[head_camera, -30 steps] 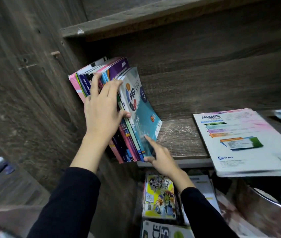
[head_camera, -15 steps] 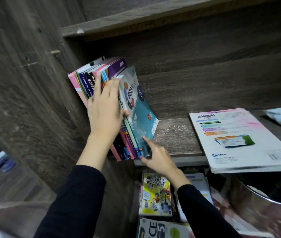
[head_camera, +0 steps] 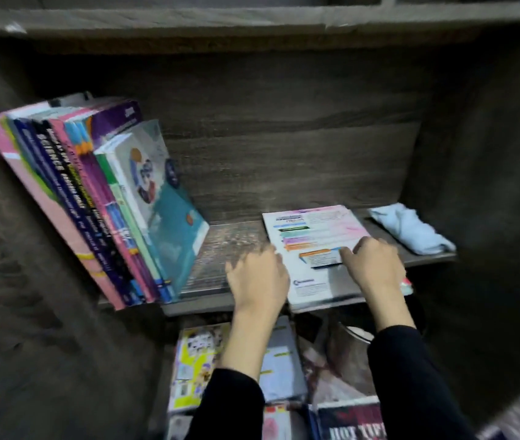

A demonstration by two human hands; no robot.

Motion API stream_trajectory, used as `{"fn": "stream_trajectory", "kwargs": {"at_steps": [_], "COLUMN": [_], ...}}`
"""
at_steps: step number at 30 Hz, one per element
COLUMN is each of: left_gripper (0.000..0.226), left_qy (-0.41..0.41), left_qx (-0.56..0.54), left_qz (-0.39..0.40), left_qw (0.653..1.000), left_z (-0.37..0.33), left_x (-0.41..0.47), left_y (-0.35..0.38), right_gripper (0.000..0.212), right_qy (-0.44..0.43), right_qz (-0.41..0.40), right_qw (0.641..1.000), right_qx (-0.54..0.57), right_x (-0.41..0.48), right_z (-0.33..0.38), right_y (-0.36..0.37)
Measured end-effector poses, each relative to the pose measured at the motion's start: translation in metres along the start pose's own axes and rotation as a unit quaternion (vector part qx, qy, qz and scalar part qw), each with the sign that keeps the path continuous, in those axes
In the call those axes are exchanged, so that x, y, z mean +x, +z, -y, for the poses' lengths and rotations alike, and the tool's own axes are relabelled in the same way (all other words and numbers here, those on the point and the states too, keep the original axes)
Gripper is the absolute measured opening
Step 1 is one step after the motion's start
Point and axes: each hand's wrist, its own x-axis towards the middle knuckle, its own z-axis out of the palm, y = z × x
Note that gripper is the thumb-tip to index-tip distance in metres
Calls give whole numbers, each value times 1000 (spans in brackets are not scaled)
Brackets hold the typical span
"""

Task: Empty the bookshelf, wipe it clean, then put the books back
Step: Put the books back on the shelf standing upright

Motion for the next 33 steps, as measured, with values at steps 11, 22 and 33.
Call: {"fn": "stream_trajectory", "kwargs": {"at_steps": [11, 22, 33], "left_gripper": [44, 35, 33], "left_qy": [-157, -194, -250], "left_qx": [-115, -207, -484], "left_qz": [176, 163, 202], "left_qw": [965, 945, 814], "left_z": [-20, -4, 14], "left_x": [11, 29, 28], "left_y": [51, 66, 67], "right_gripper": [52, 66, 14], "right_qy": [104, 132, 185], "right_qz": [102, 130, 307], "right_qw": [988, 980, 813], "right_qx": [45, 76, 458], "right_x": [19, 24, 22], "right_z": [-57, -55, -56], "right_y": [-7, -11, -8]}}
